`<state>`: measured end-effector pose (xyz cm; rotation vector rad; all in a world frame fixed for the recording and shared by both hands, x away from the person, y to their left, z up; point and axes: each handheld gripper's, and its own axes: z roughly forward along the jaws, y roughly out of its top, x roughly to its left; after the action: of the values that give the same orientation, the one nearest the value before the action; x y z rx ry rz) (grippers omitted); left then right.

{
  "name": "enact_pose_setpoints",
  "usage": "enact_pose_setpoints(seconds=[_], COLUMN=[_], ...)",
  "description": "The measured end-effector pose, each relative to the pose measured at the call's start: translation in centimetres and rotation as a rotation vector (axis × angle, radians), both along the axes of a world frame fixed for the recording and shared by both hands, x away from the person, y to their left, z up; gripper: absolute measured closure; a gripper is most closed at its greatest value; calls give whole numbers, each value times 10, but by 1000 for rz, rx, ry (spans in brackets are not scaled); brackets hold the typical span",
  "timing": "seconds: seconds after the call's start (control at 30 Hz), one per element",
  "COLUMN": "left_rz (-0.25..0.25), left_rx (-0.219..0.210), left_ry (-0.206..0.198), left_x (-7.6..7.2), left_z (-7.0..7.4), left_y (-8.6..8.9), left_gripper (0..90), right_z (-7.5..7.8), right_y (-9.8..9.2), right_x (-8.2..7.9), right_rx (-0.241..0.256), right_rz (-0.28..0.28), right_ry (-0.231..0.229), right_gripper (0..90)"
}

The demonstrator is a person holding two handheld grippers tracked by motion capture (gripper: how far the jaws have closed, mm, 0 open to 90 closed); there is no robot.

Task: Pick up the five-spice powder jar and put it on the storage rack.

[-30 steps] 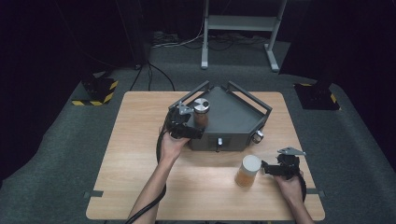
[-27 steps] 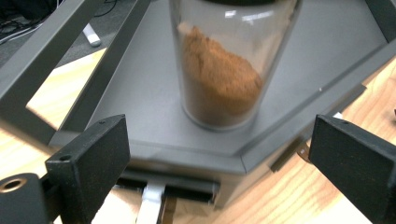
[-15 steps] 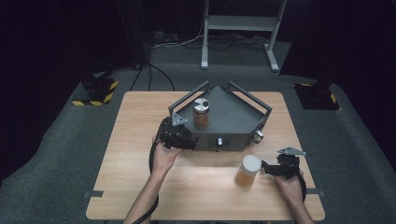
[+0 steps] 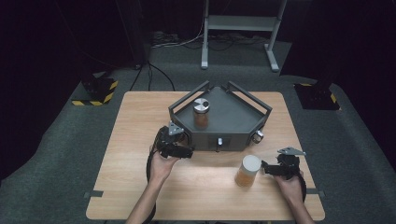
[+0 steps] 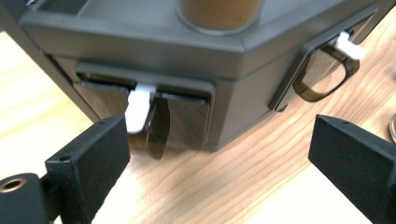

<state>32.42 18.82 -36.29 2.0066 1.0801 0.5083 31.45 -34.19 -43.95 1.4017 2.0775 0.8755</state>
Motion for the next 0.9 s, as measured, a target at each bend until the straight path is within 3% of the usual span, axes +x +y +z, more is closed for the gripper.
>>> enact_pose_setpoints(seconds=[0.9], left_rz=[7], left_rx=[6], left_ry=[67], left_x=[-10], left_z=[-46], left_y=[1], left_gripper=[58], right_z=[0], right_y=[0], right_x=[0], right_rx=[1], right_rz=[-1], right_ry=[0], right_gripper=[58])
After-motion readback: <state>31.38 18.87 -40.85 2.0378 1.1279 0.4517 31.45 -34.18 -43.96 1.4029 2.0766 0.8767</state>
